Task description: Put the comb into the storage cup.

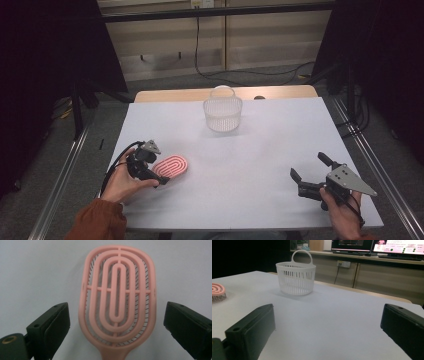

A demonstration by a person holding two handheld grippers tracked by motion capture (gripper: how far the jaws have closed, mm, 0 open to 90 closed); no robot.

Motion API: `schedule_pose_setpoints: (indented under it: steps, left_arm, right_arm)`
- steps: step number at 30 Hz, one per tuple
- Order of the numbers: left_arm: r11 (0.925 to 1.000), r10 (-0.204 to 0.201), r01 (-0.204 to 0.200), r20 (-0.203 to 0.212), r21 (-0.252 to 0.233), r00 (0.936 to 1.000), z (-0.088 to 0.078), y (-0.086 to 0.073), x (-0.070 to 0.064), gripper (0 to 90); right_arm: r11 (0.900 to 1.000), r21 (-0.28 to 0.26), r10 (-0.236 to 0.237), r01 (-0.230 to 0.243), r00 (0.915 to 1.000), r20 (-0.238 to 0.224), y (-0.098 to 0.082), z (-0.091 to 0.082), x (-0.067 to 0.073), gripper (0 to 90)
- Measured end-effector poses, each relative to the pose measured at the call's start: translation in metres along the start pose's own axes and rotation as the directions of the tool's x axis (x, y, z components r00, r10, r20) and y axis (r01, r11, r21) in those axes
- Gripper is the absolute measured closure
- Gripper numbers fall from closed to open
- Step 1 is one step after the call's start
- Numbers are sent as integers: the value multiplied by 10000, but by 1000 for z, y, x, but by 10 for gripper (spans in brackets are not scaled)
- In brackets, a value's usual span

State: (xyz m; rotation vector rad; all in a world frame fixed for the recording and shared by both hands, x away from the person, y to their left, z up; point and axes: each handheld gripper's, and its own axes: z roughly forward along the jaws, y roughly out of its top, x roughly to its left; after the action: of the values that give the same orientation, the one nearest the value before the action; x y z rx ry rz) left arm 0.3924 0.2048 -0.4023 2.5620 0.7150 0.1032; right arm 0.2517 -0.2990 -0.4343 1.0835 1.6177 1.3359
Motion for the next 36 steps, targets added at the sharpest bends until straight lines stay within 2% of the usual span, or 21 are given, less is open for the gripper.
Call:
schedule_pose_setpoints:
  steps: [3,4,6,7,9,11,12,13,16,17,20,21,23,24,26,28,29,30,32,34,36]
  left_arm:
    - [9998,167,-168,78,140,9998,2,1,-1,68]
    - [9999,-121,121,74,-29,9999,4,1,-2,68]
    - [9998,106,-108,129,148,9999,4,2,-1,68]
    - [9999,-141,141,111,18,9998,6,2,-2,68]
    - [9991,275,-277,90,314,9996,5,2,0,68]
    - [9998,-108,107,106,146,9999,8,2,-2,69]
    - [9999,-57,56,98,151,9999,9,2,-2,68]
    - [9984,314,-319,116,464,9994,9,3,-1,67]
    - [9996,96,-99,116,249,9999,13,5,-4,68]
    - [9979,395,-402,152,510,9991,13,6,-2,69]
    - [9989,106,-119,266,460,9996,16,5,-4,74]
    - [9975,400,-414,263,577,9989,13,5,-1,86]
    - [9984,264,-277,268,483,9993,11,5,0,93]
    - [9995,-38,29,286,315,9996,13,5,-1,112]
    - [9982,159,-180,379,573,9992,13,6,1,112]
    - [9984,-166,144,405,548,9990,16,6,1,122]
    - [9969,77,-108,403,784,9992,15,7,3,148]
    - [9978,-175,151,367,638,9992,16,7,1,155]
    - [9964,112,-148,437,840,9990,14,9,3,155]
    - [9977,-73,46,389,677,9992,16,11,0,158]
    - [9965,96,-126,362,832,9993,16,12,0,158]
  right_arm:
    - [10000,2,1,-1,10000,-12,0,0,0,0]
    - [10000,3,4,-4,10000,-9,0,0,0,0]
    - [10000,2,-5,5,10000,-11,0,0,0,0]
    - [10000,7,6,-6,10000,-8,0,0,0,0]
    - [10000,-6,12,-12,10000,-24,0,0,0,0]
    - [10000,-1,17,-17,10000,-16,0,0,0,0]
    - [10000,2,12,-12,10000,-32,0,0,0,0]
    - [10000,1,16,-16,10000,-26,0,0,0,0]
    - [10000,16,3,-3,10000,-21,0,0,0,0]
    - [10000,11,8,-8,10000,-23,0,0,0,0]
    - [10000,33,-10,10,10000,-25,0,0,0,0]
    - [10000,24,-3,3,10000,-24,0,0,0,0]
    - [10000,-13,-25,25,10000,-9,0,0,0,0]
    - [10000,2,25,-25,10000,-27,0,0,0,0]
    - [10000,12,10,-10,10000,-23,0,0,0,0]
    - [10000,0,-18,18,10000,-61,0,1,1,0]
    - [10000,-1,-21,21,10000,-92,0,1,1,0]
    - [10000,-1,-21,21,10000,-92,0,1,1,0]
    - [10000,3,-20,20,10000,-88,0,2,0,0]
    - [10000,17,-24,24,10000,-58,0,1,0,0]
    - [10000,7,-3,3,10000,-77,0,1,0,0]
